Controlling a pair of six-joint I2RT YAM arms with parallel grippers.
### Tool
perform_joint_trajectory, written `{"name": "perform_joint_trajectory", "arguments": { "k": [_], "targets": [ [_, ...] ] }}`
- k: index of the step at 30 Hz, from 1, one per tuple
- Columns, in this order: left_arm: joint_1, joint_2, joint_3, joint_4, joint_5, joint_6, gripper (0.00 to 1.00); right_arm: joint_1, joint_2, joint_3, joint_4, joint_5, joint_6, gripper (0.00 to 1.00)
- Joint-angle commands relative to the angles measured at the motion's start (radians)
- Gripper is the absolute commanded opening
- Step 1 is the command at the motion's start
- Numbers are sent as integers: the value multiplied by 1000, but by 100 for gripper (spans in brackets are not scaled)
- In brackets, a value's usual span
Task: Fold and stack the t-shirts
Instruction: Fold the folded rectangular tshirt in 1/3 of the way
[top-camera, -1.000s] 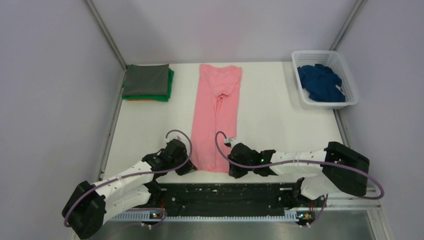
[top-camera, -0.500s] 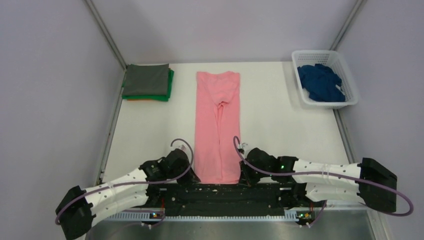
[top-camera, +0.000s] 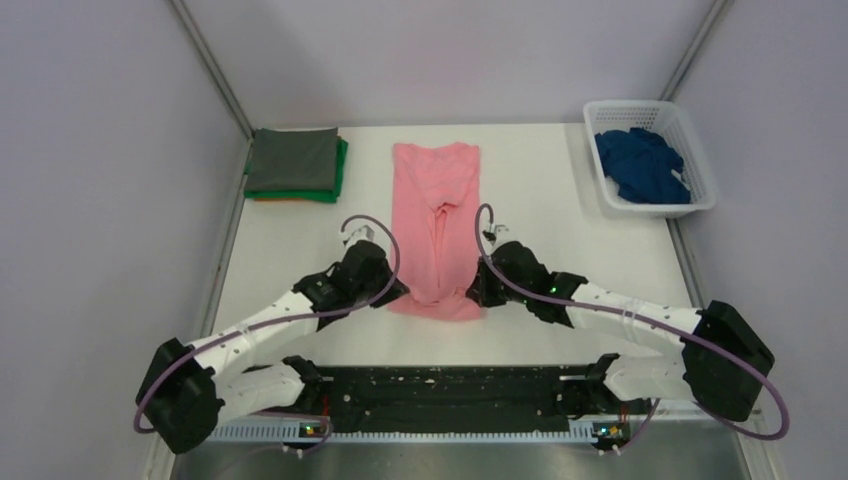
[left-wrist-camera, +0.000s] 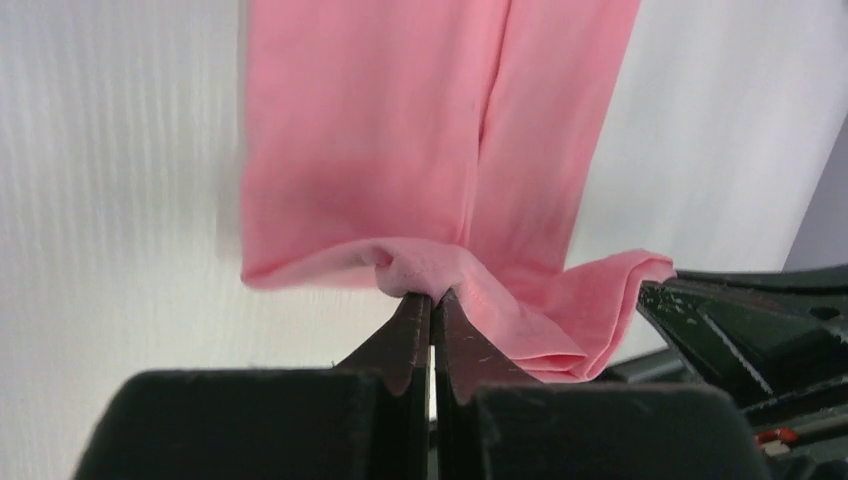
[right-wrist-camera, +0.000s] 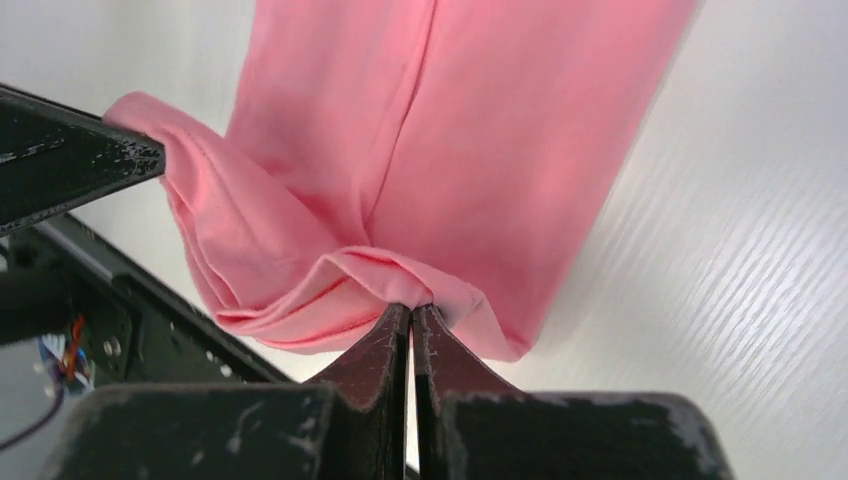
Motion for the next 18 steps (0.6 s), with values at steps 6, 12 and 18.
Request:
{"name": "perform_joint_trajectory", "arguments": {
  "k": [6,12,18],
  "targets": [
    [172,266,254,83,-8,220,0,-199,151,195,91,-23,-52,0],
    [247,428,409,59,10,278,0,-292,294,310,94,-72,-73,0],
    [323,554,529,54,58,330,0,-366,400,415,88,-111,-106,0]
  ]
}}
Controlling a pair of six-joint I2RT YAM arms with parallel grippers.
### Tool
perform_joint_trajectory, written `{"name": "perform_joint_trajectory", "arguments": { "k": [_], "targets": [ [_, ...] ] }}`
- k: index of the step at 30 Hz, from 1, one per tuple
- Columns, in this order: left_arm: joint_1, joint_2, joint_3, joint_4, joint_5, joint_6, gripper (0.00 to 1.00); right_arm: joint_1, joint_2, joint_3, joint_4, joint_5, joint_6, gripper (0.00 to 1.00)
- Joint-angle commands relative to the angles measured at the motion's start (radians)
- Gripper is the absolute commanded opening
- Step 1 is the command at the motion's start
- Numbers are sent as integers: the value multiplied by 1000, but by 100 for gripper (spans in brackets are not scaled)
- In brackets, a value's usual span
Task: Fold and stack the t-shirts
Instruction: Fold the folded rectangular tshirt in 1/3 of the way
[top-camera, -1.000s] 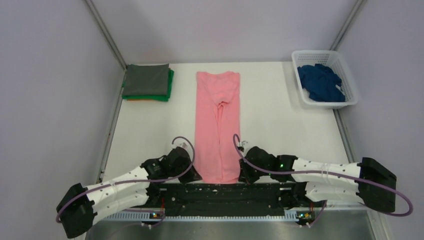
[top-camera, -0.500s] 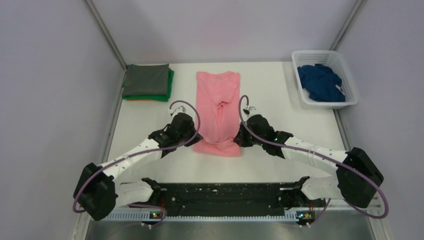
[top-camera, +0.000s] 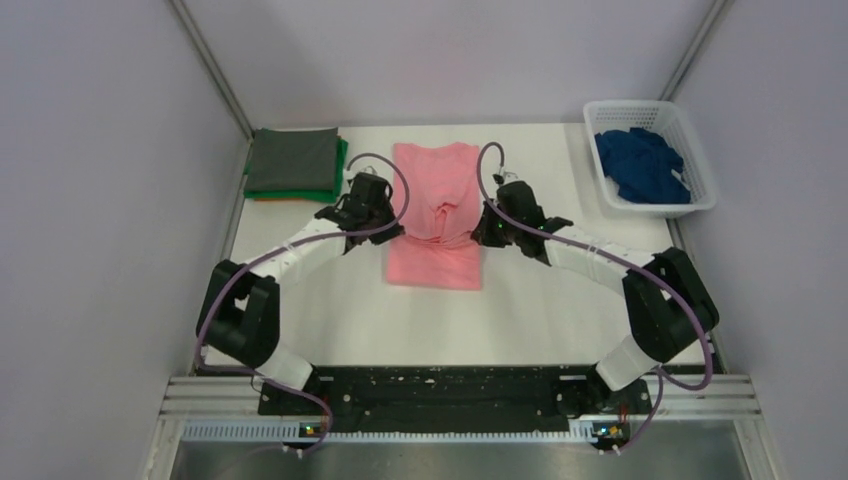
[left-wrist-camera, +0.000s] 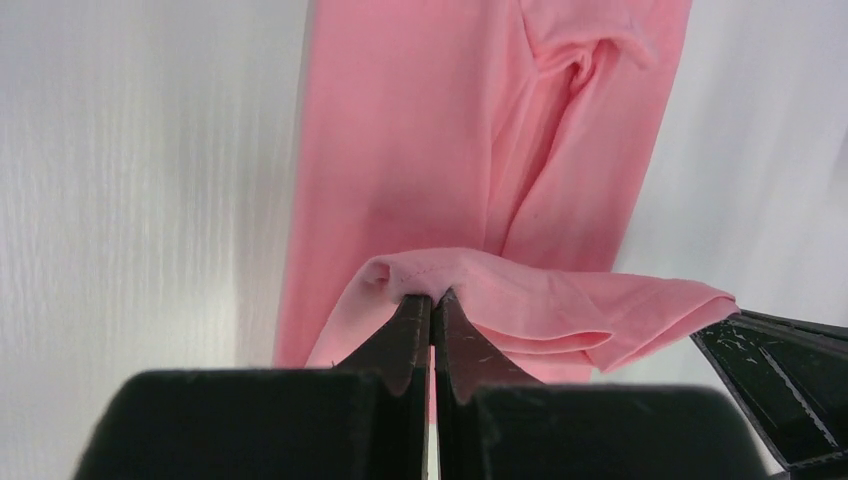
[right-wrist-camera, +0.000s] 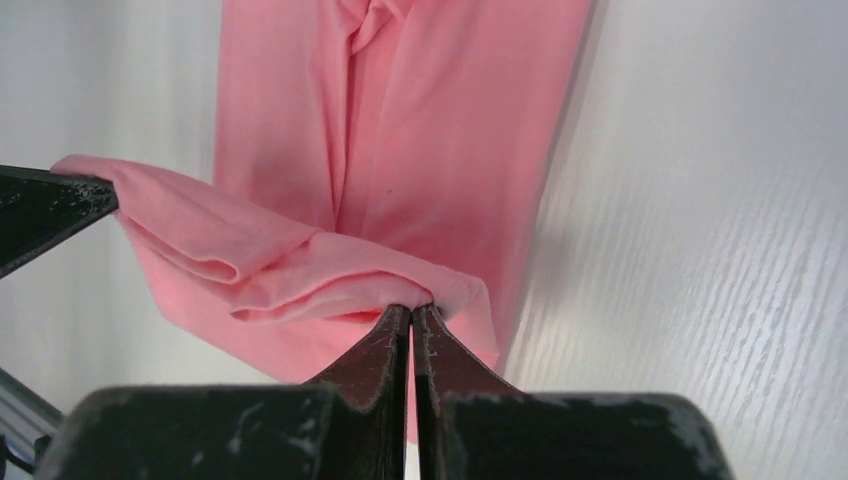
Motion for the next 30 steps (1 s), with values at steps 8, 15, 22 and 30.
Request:
{"name": "perform_joint_trajectory", "arguments": {
  "k": [8,15,22,30],
  "targets": [
    [94,269,245,-45,190,105,0,-90,148,144,59,-51,-50,0],
    [123,326,290,-36,184,100,3,-132,258,221,90,-83,-63,0],
    [167,385,399,-67,223,123,23,-185,380,350,100,-201,-55,18],
    [185,311,407,-149,185,146,99,-198,343,345,38,-226,-98,92]
  ]
}}
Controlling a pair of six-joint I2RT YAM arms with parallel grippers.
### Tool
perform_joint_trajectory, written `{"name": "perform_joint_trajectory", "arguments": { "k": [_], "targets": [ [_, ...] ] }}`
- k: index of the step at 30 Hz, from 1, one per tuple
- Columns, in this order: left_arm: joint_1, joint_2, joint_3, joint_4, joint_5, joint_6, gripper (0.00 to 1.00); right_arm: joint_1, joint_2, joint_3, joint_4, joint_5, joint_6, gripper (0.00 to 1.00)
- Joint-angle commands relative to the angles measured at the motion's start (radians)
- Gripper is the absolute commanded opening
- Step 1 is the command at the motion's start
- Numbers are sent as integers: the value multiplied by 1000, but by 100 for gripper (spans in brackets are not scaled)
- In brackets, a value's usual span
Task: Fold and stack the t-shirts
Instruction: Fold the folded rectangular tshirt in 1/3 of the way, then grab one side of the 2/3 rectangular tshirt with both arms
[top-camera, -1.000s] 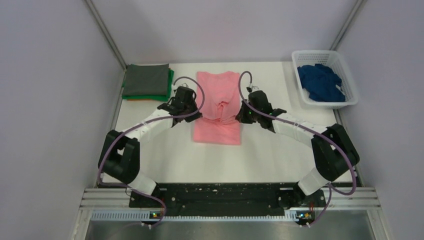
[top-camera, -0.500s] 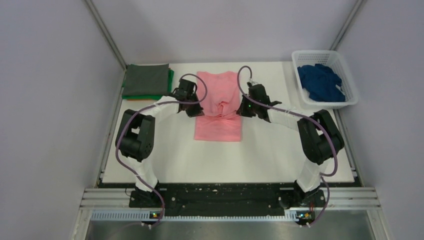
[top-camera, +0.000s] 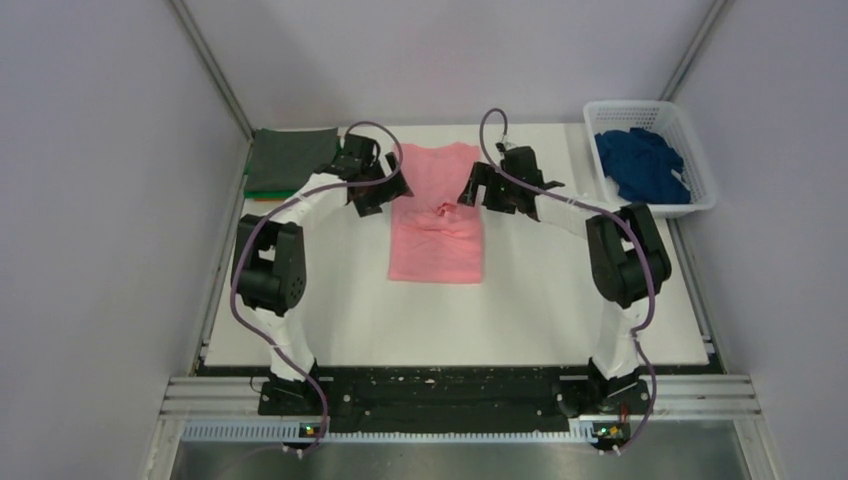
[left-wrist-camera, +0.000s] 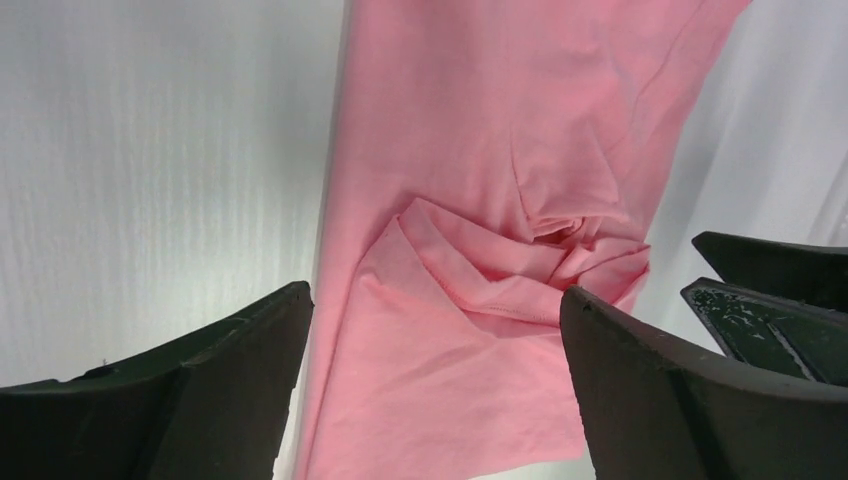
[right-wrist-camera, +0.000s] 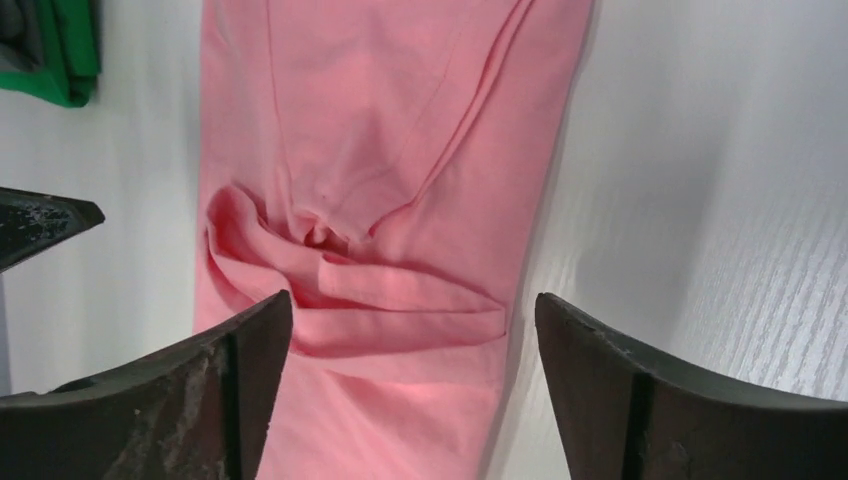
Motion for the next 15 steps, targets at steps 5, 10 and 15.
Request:
{"name": "perform_joint_trajectory", "arguments": {
  "k": [5,10,15],
  "targets": [
    [-1,-205,-263,50,98,-5,99,1,-202,-236,45,-52,-16,99],
    [-19,-351,-524,96,106,-47,99,36,-363,-468,71,-60,31,99],
    [-43,-438,-671,126,105,-76,96,96,-437,-588,57,-56,74,97]
  ]
}}
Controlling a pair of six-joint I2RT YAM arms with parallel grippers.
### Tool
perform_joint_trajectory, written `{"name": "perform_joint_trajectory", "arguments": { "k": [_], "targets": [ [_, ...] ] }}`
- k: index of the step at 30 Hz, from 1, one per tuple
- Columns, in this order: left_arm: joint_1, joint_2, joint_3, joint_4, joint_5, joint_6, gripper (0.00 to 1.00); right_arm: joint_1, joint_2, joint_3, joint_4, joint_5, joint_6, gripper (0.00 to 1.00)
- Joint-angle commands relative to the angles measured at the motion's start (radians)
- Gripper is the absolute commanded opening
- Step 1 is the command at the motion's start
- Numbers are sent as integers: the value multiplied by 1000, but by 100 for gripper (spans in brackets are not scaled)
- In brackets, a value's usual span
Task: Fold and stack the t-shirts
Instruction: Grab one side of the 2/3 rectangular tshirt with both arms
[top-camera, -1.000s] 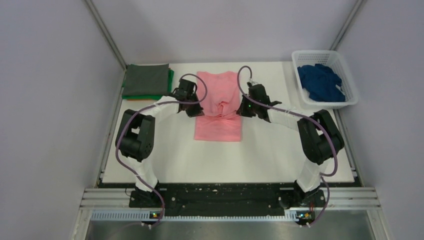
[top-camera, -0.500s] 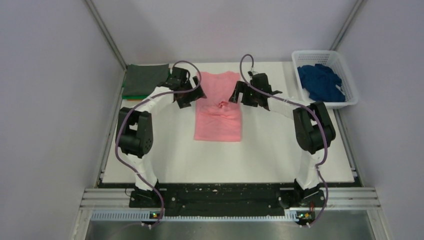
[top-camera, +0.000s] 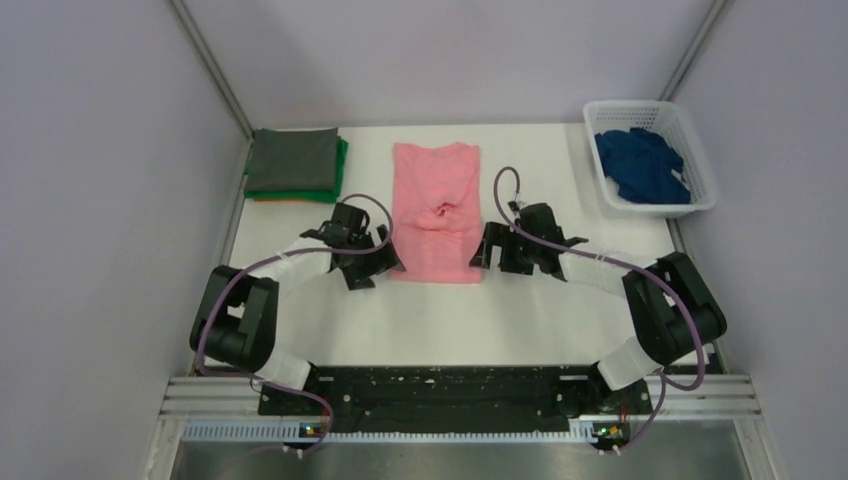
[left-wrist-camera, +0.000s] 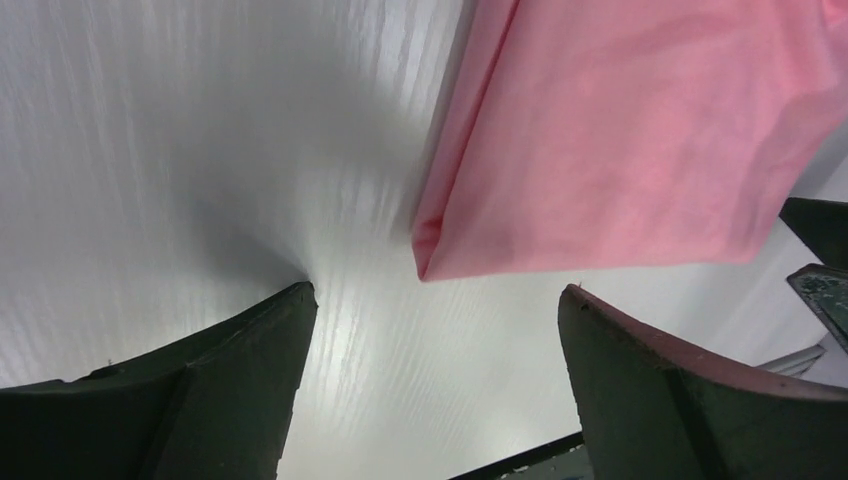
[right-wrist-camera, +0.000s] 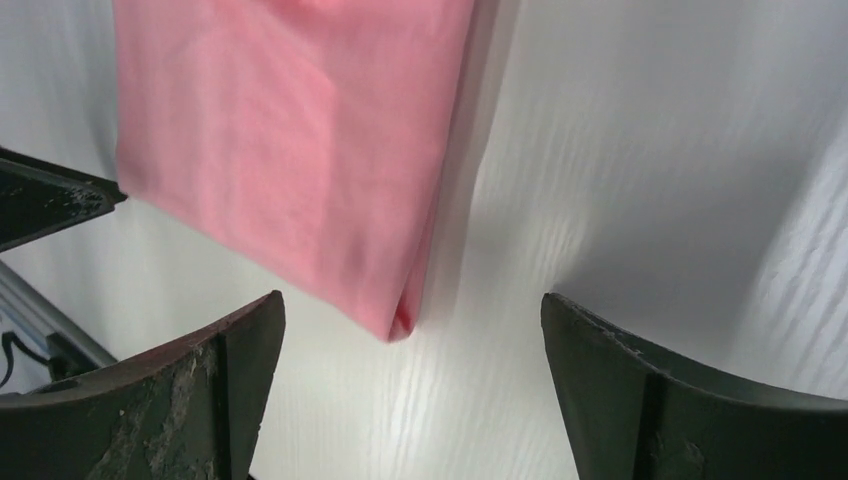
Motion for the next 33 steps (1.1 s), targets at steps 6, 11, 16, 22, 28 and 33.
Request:
{"name": "perform_joint_trajectory", "arguments": {
  "k": [6,11,16,22,28,33],
  "targets": [
    [-14,-17,-120,154,26,-73,74,100,-44,-104,45,44,94,89],
    [-14,62,-93,174,17,-81,43,124,-19,-107,32,76,109,75],
    [-14,110,-86,200,65,-73,6,143,-28,-124,34,89,152,71],
    [-14,78,-137,201,52,-67,0,147,-50,-146,9,91,157,66],
    [-14,63,-176,220,55,-80,0,169,-45,-167,-2,123,161,54],
    [-13,71,-178,229,64,-82,0,170,11,-163,48,152,157,43]
  ]
}}
